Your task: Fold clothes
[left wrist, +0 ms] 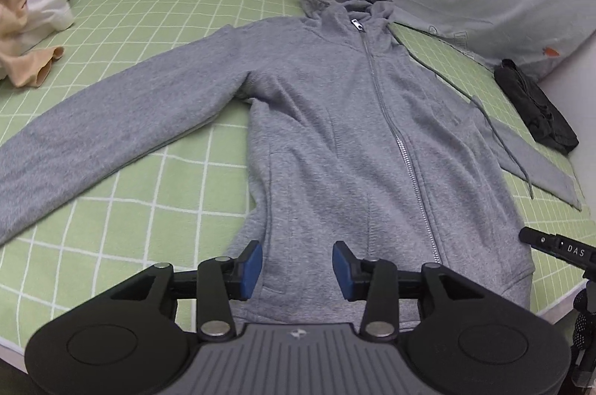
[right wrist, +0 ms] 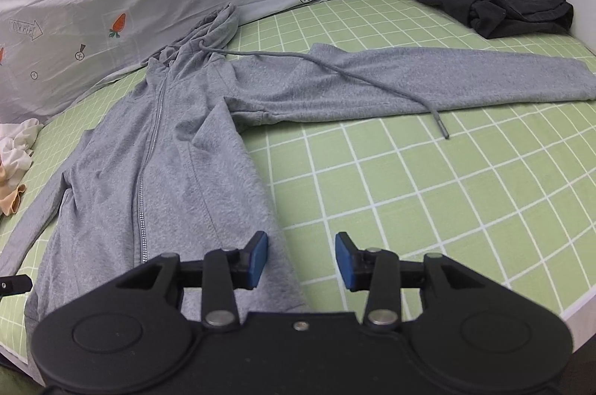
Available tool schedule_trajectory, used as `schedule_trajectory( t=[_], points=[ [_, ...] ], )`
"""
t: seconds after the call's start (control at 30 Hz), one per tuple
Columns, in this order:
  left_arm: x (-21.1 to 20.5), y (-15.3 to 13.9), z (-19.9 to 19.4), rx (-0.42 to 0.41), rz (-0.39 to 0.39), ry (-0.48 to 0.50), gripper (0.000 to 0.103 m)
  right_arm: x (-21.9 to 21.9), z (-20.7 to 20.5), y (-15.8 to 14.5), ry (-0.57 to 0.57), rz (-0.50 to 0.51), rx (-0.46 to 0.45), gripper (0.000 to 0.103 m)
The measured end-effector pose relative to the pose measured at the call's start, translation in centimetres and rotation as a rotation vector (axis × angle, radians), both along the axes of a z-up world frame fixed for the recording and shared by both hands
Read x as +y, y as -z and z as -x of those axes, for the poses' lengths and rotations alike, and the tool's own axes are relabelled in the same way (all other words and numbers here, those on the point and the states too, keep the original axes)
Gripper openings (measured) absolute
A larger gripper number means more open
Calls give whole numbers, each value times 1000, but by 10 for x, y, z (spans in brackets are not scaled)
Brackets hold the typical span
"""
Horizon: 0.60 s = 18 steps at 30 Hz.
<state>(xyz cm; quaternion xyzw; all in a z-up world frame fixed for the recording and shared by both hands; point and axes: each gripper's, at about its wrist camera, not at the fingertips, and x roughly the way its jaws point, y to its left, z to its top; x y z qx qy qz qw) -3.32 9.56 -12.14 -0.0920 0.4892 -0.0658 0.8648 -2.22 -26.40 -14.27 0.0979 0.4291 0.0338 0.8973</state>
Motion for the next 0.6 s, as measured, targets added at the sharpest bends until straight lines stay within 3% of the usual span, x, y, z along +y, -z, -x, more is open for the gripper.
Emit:
schedule_trajectory(
  t=[0.13, 0.23, 0.37, 0.4, 0.43, 0.57, 0.6],
  points=[
    [-22, 16, -8, 51, -113, 51, 45, -3, 5, 3, 11, 3, 9, 41],
    [-20, 23, -7, 79, -101, 40, 45, -5, 8, 5, 19, 6, 15, 41],
    [-10, 31, -9, 98, -42, -38, 43, -7, 11, 8, 25, 3, 25, 42],
    [-9, 32, -9, 94, -39, -51, 30, -8, 11, 9, 28, 0, 27, 42],
    [-9, 31, -10, 93, -45, -59, 11, -8, 11, 9, 29, -1, 27, 42],
    [5, 10, -3, 56, 80, -81, 8, -9, 9, 7, 38, -7, 21, 42],
    [13, 0, 1, 39, 143, -93, 8, -9, 9, 5, 43, -11, 16, 42]
  ],
)
